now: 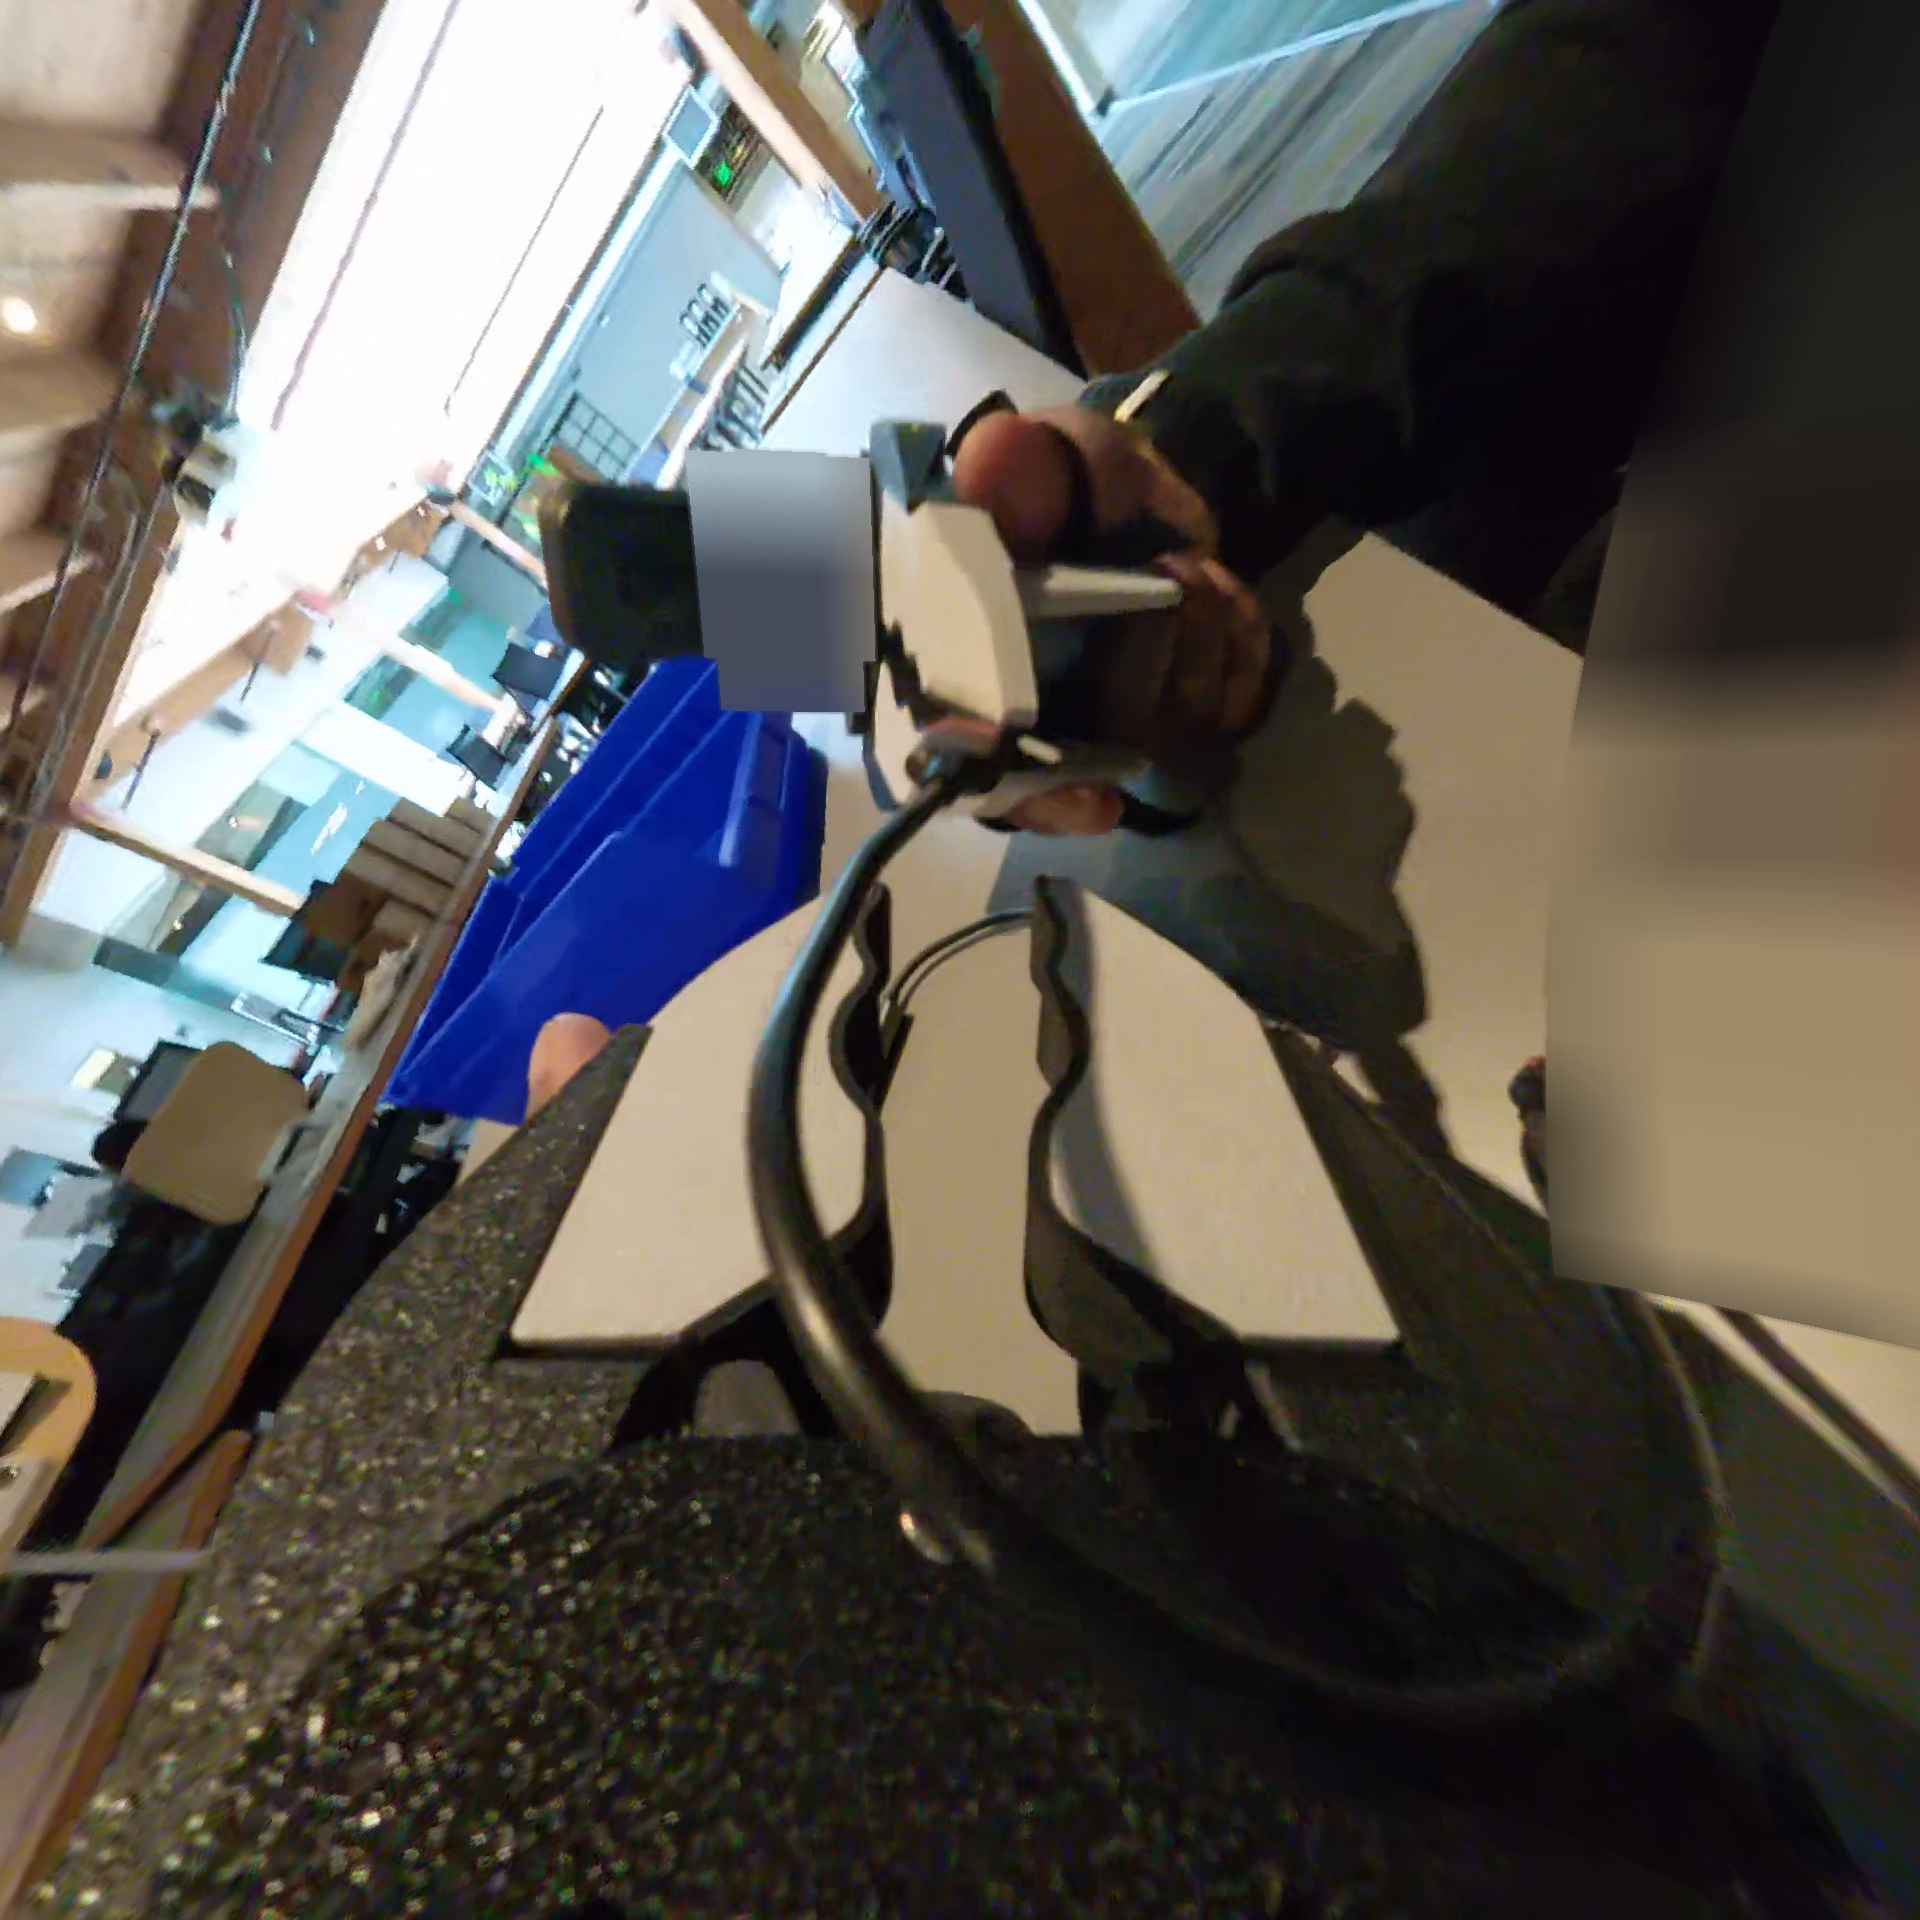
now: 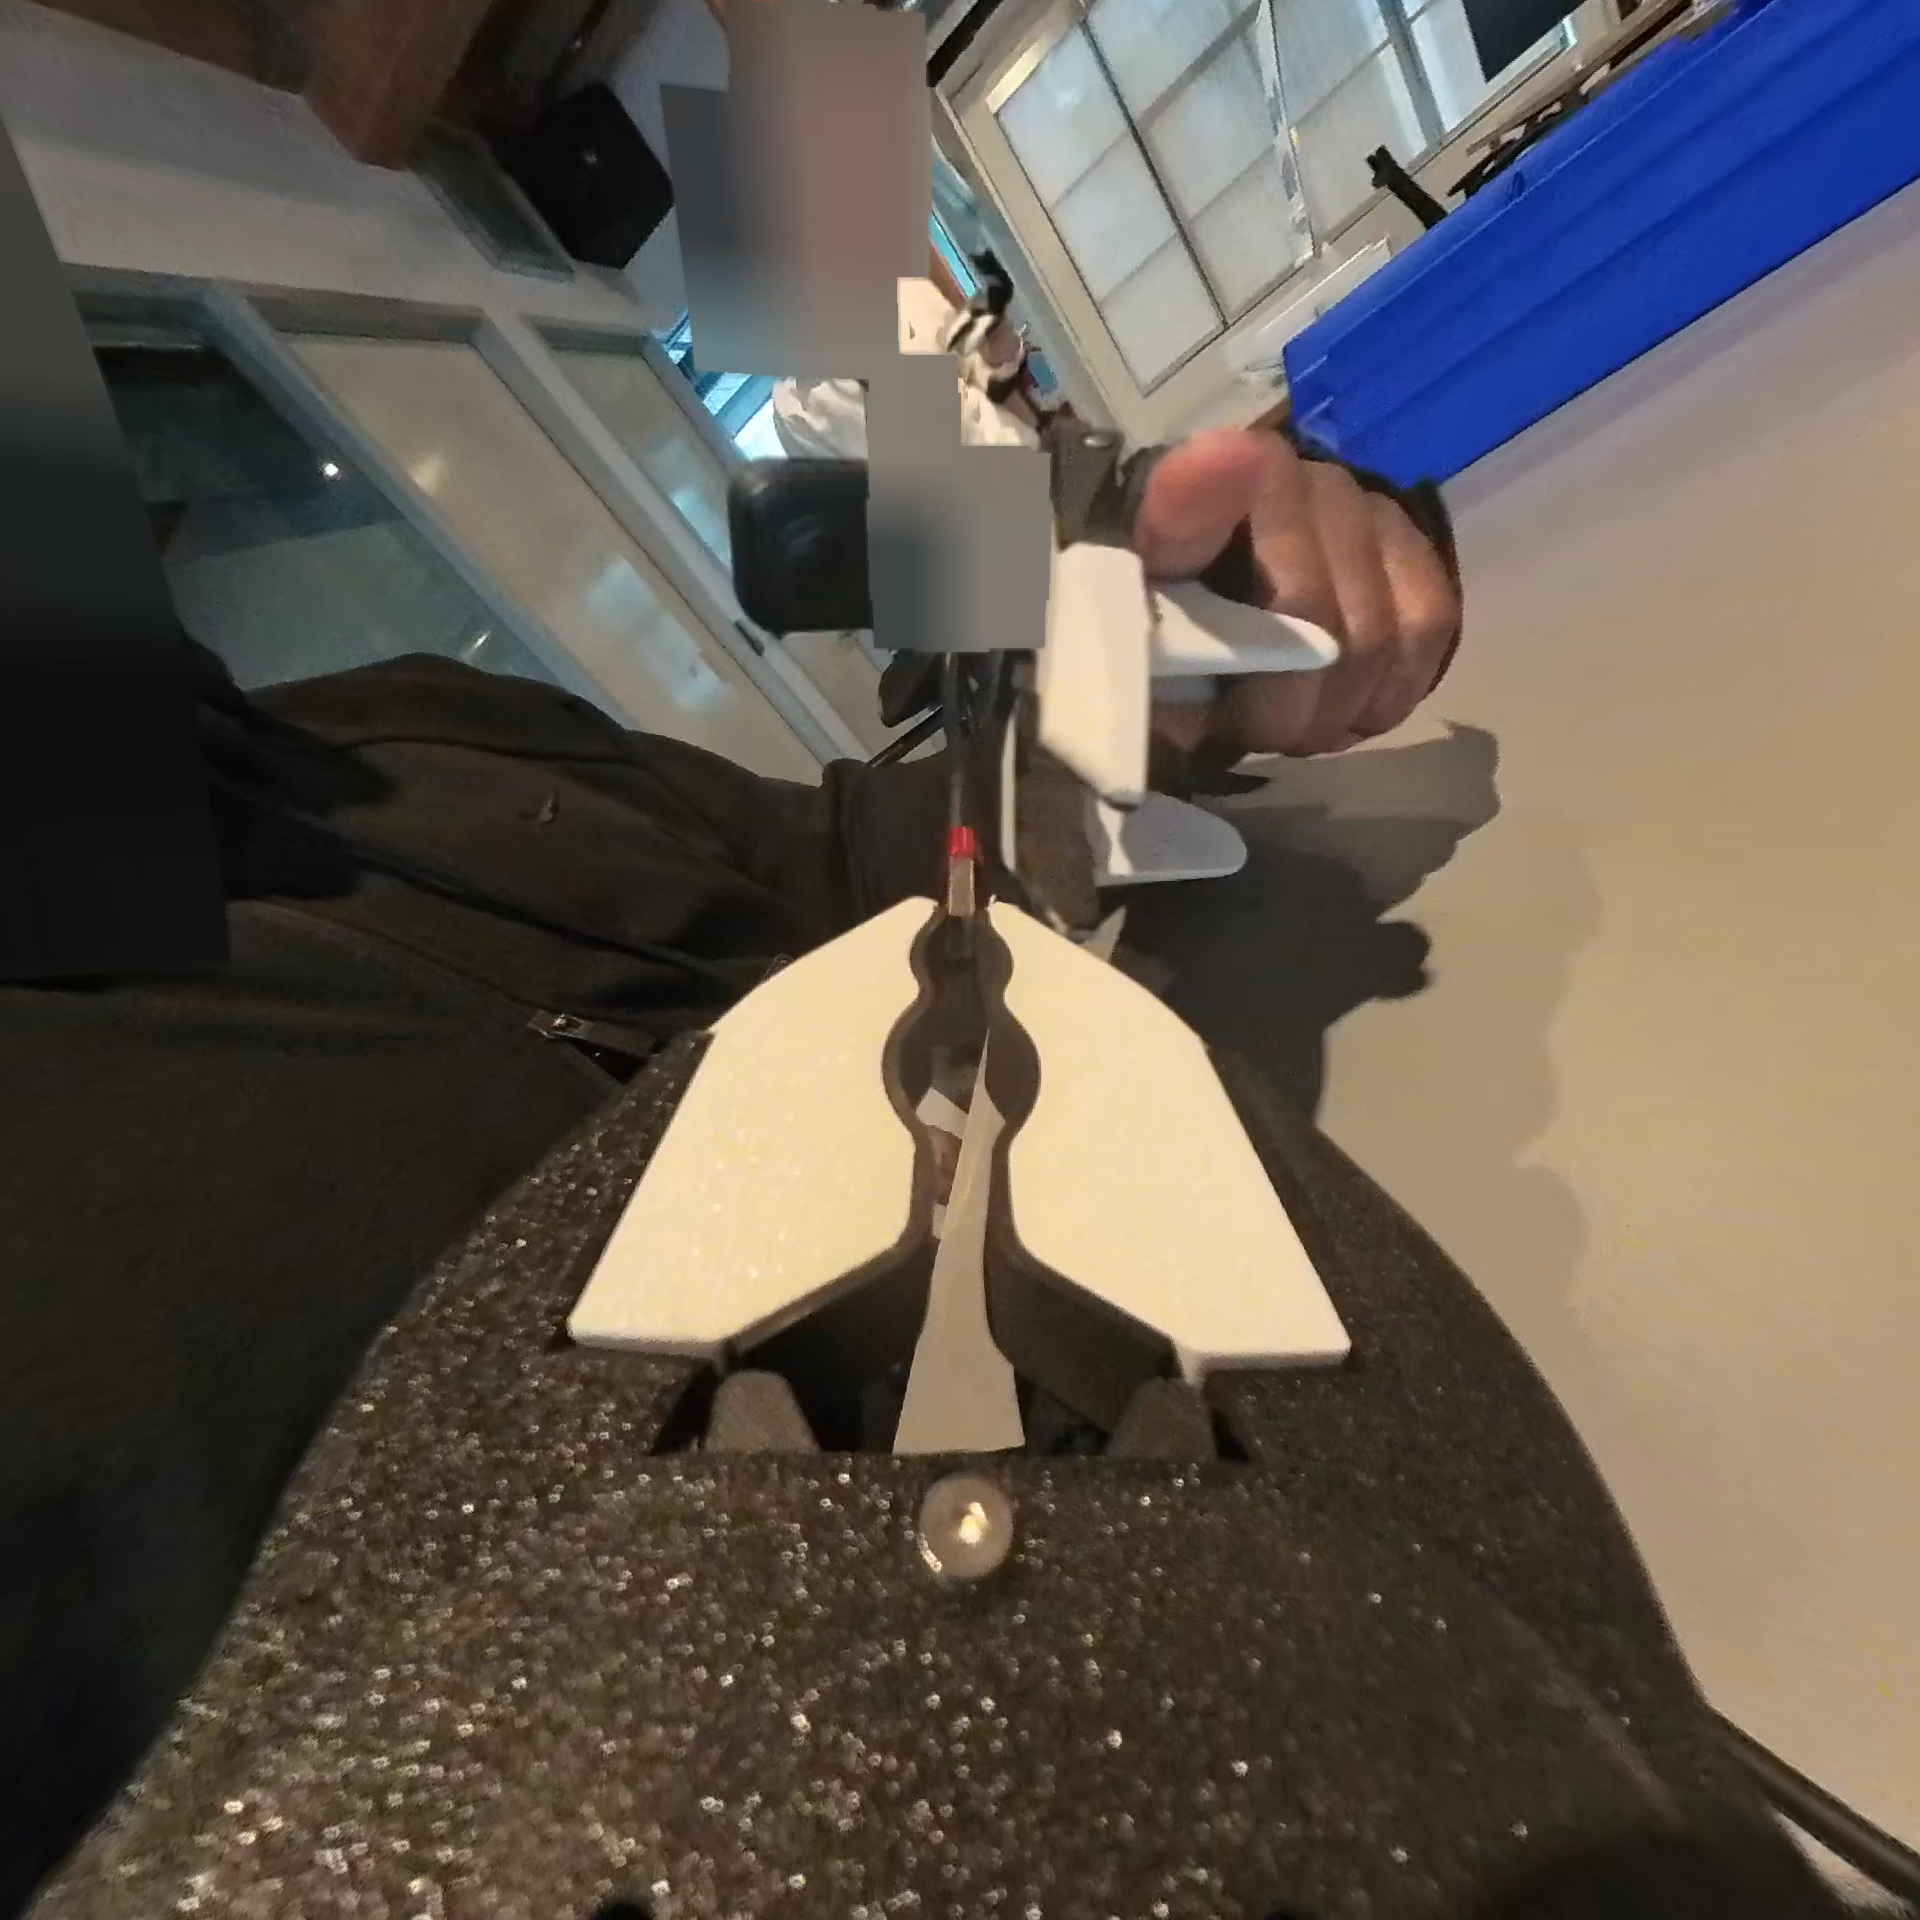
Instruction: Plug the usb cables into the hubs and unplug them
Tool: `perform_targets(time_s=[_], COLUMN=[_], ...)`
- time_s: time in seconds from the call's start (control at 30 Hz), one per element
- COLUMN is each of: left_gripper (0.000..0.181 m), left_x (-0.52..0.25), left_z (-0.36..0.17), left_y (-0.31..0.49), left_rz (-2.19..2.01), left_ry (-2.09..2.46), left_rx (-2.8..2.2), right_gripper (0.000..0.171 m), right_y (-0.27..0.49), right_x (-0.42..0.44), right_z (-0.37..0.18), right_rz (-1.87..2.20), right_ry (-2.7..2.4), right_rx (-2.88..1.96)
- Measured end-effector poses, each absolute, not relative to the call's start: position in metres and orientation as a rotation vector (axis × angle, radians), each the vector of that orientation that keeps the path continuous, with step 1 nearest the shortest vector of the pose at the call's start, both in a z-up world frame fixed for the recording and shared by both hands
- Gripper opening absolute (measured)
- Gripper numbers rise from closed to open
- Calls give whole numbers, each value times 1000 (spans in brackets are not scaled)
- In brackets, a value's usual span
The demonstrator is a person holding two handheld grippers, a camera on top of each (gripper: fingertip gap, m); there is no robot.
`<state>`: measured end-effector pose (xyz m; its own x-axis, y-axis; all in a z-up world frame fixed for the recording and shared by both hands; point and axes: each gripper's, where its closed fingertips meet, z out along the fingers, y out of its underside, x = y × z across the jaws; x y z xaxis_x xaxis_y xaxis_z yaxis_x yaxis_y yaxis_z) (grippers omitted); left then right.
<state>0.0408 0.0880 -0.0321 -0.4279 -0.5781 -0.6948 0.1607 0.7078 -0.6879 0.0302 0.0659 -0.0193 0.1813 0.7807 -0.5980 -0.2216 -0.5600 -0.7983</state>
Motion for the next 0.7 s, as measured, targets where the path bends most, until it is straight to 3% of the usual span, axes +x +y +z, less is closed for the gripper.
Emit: perform_targets(time_s=[0.7], left_gripper=[20], left_x=[34], left_z=[-24], left_y=[64], left_rz=[-928], left_ry=[1844], left_rx=[-261], right_gripper=[4], right_y=[63], right_x=[23], right_z=[-25], right_rz=[1518], right_ry=[-592], right_rx=[-1667])
